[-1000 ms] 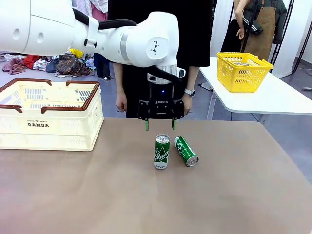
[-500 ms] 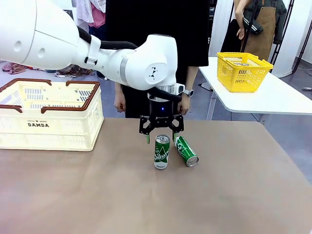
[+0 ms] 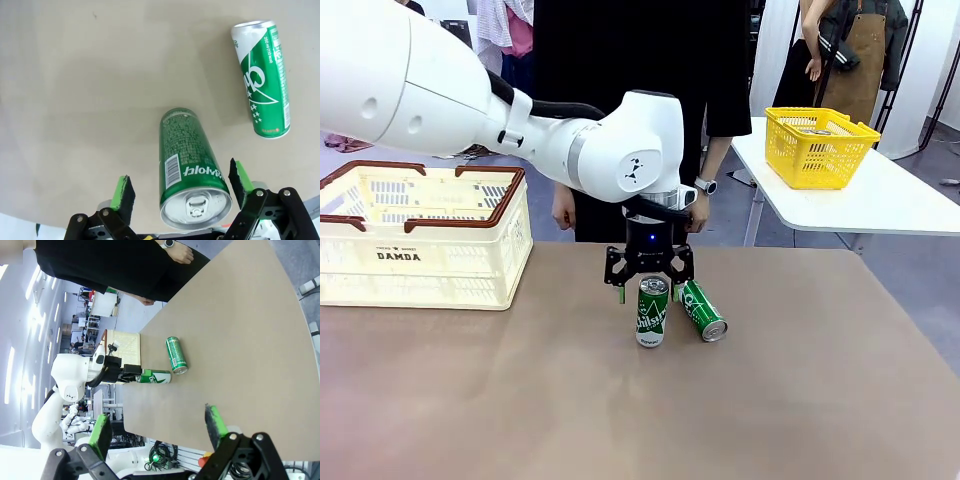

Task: Place the drinks into the Shopping basket.
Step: Pick up one drink and place it into the Shopping basket.

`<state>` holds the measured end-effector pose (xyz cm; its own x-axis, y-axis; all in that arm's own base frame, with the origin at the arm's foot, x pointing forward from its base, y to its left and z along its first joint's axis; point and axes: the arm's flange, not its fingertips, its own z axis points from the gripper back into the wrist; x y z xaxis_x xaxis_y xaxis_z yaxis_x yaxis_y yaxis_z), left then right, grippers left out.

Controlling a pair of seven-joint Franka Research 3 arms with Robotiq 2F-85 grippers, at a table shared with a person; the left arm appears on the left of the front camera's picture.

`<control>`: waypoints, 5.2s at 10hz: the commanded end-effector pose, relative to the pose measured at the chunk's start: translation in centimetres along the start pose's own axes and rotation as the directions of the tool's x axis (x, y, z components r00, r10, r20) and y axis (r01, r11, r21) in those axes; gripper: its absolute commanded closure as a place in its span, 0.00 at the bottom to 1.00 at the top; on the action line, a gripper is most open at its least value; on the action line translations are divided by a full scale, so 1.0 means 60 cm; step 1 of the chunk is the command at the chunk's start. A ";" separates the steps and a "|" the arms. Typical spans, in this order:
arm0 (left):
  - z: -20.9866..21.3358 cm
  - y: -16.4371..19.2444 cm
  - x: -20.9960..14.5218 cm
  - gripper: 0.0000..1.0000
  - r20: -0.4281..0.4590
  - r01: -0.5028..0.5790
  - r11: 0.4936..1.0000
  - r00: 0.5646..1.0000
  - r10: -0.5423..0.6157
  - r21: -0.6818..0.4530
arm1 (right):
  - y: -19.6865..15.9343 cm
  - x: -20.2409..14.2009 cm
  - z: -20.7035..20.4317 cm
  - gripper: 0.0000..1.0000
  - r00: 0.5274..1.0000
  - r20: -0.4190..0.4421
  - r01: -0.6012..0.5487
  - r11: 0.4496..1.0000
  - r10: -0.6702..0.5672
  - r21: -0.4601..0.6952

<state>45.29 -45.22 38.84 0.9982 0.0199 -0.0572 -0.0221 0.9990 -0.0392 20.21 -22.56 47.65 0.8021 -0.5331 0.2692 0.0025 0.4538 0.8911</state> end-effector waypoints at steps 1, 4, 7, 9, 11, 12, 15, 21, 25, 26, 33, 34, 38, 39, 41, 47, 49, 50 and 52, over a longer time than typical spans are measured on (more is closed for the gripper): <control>-0.014 -0.003 -0.002 0.11 0.009 0.006 1.000 1.000 -0.007 0.006 | 0.002 0.003 0.002 0.00 1.000 0.008 -0.022 1.000 0.022 0.020; -0.015 -0.016 -0.002 1.00 0.054 0.037 0.999 0.998 -0.038 0.022 | 0.002 0.003 0.002 0.00 1.000 0.008 -0.022 1.000 0.022 0.020; -0.014 -0.020 -0.001 1.00 0.052 0.044 0.999 0.998 -0.045 0.029 | 0.002 0.003 0.002 0.00 1.000 0.008 -0.022 1.000 0.022 0.020; -0.005 -0.016 -0.005 1.00 0.056 0.048 0.999 0.997 -0.048 0.011 | 0.002 0.003 0.002 0.00 1.000 0.008 -0.022 1.000 0.022 0.020; 0.076 0.012 -0.028 1.00 0.009 0.081 0.996 0.997 -0.080 -0.026 | 0.002 0.003 0.002 0.00 1.000 0.008 -0.022 1.000 0.022 0.020; 0.140 0.038 -0.049 1.00 0.024 0.052 0.999 0.998 -0.052 -0.014 | 0.002 0.003 0.002 0.00 1.000 0.008 -0.022 1.000 0.022 0.020; 0.281 0.115 -0.121 1.00 0.033 0.103 0.994 0.994 -0.101 -0.040 | 0.002 0.003 0.002 0.00 1.000 0.008 -0.022 1.000 0.022 0.020; 0.316 0.106 -0.126 1.00 0.044 0.101 0.994 0.994 -0.100 -0.030 | 0.002 0.003 0.002 0.00 1.000 0.008 -0.022 1.000 0.022 0.020; 0.377 0.224 -0.062 1.00 0.256 0.073 0.988 0.966 -0.037 -0.134 | 0.002 0.003 0.002 0.00 1.000 0.008 -0.022 1.000 0.022 0.020; 0.414 0.287 -0.042 1.00 0.342 0.069 0.981 0.940 -0.002 -0.182 | 0.002 0.003 0.002 0.00 1.000 0.008 -0.022 1.000 0.022 0.020; 0.477 0.607 0.150 1.00 0.402 -0.014 0.978 0.910 0.098 -0.207 | 0.002 0.003 0.002 0.00 1.000 0.008 -0.022 1.000 0.022 0.020; 0.443 0.631 0.157 1.00 0.354 -0.058 0.976 0.926 0.131 -0.210 | 0.002 0.003 0.002 0.00 1.000 0.008 -0.022 1.000 0.022 0.020; 0.293 0.659 0.163 1.00 0.170 -0.140 0.981 0.972 0.162 -0.138 | 0.002 0.003 0.002 0.00 1.000 0.008 -0.022 1.000 0.022 0.020; 0.274 0.655 0.162 1.00 0.160 -0.130 0.983 0.976 0.150 -0.129 | 0.002 0.003 0.002 0.00 1.000 0.008 -0.022 1.000 0.022 0.020; 0.239 0.647 0.165 1.00 0.110 -0.119 0.989 0.986 0.128 -0.084 | 0.002 0.003 0.002 0.00 1.000 0.008 -0.022 1.000 0.022 0.020; 0.204 0.645 0.171 1.00 0.088 -0.118 0.991 0.988 0.123 -0.068 | 0.002 0.003 0.002 0.00 1.000 0.008 -0.022 1.000 0.022 0.020; 0.204 0.645 0.171 1.00 0.088 -0.118 0.991 0.988 0.123 -0.068 | 0.002 0.003 0.002 0.00 1.000 0.008 -0.022 1.000 0.022 0.020; 0.192 0.643 0.177 1.00 0.088 -0.136 0.989 0.986 0.140 -0.050 | 0.002 0.003 0.002 0.00 1.000 0.008 -0.022 1.000 0.022 0.020; 0.170 0.644 0.238 1.00 0.078 -0.092 0.994 0.992 0.095 -0.051 | 0.002 0.003 0.002 0.00 1.000 0.008 -0.022 1.000 0.022 0.020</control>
<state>57.24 -6.02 46.77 0.9884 0.1510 0.0128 -0.1496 0.9857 -0.0782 20.16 -22.59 47.64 0.8012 -0.5344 0.2694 0.0034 0.4541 0.8909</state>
